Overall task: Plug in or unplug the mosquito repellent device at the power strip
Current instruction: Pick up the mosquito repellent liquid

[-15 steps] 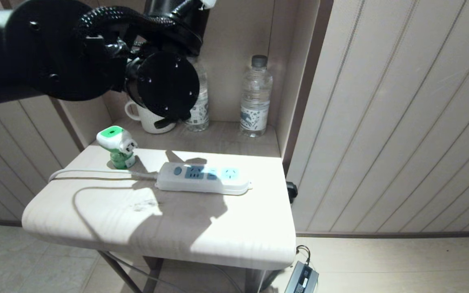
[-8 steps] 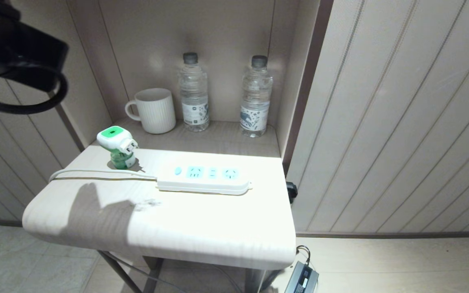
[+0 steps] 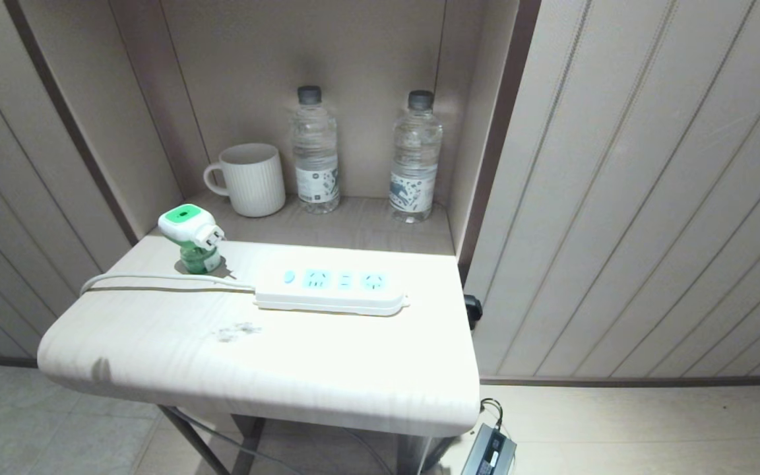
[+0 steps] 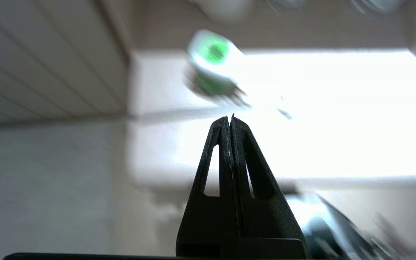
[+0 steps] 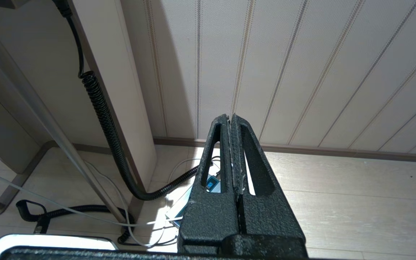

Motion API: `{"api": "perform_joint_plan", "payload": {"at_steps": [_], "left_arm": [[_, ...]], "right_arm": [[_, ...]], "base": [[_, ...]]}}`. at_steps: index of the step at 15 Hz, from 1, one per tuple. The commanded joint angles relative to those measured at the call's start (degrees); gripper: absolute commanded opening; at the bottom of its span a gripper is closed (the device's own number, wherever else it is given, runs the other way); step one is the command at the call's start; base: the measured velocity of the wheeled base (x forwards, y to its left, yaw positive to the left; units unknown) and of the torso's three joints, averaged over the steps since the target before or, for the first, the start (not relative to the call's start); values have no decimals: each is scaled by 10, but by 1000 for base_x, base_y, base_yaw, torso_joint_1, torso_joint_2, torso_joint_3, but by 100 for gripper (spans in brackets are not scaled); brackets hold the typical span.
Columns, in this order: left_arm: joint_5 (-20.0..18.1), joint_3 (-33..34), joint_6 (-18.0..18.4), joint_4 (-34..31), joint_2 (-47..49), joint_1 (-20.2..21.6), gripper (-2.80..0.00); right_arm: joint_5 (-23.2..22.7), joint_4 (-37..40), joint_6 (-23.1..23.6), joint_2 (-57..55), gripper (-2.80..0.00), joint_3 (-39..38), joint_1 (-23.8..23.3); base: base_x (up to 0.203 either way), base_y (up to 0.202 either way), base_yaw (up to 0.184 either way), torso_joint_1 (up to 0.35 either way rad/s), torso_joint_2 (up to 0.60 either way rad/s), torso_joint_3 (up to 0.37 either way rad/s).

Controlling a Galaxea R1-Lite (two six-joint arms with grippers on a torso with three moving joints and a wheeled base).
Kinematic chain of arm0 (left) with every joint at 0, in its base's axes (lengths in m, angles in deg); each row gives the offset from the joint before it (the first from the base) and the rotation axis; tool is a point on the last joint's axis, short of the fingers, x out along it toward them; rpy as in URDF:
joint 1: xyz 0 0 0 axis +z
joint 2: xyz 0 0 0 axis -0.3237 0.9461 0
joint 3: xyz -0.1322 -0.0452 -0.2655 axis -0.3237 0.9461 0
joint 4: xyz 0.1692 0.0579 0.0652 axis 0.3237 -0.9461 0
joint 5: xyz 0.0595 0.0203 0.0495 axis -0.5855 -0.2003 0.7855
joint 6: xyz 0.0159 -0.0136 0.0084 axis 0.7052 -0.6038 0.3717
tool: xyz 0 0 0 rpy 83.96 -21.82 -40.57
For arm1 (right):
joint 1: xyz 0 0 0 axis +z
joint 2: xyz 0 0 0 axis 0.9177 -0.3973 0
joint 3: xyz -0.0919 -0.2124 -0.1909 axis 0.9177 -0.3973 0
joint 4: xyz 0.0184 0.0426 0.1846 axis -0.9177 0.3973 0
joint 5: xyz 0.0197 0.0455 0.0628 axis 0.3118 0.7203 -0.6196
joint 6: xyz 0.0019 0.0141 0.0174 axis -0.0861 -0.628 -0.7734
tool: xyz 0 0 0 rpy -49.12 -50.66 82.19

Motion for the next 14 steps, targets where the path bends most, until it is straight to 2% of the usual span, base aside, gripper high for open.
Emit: {"api": "perform_joint_plan", "payload": {"at_steps": [1,3,4,6,7,8,14], "left_arm": [[-126,-25,-51,-100,33,14,-280],[-148,48,-56,-95,40,15,-280],[-157,101,-58,-67,44,15,-280],[-162,190,-49,25,47,16,-280],[-156,219,-28,86,52,16,-280],[-147,225,-14,111,60,17,-280],[-140,180,26,105,126,62,-280]], "right_arm": [[0,0,0,-1,-280,0,0],[0,0,0,-1,-280,0,0],[0,0,0,-1,-280,0,1],[0,0,0,-1,-280,0,0],[0,0,0,-1,-280,0,1],[0,0,0,-1,-280,0,1],[0,0,0,-1,-280,0,1]], "base": [[0,0,0,0,0,0],[0,0,0,0,0,0],[0,0,0,0,0,0],[0,0,0,0,0,0],[0,0,0,0,0,0],[0,0,0,0,0,0],[0,0,0,0,0,0]]}}
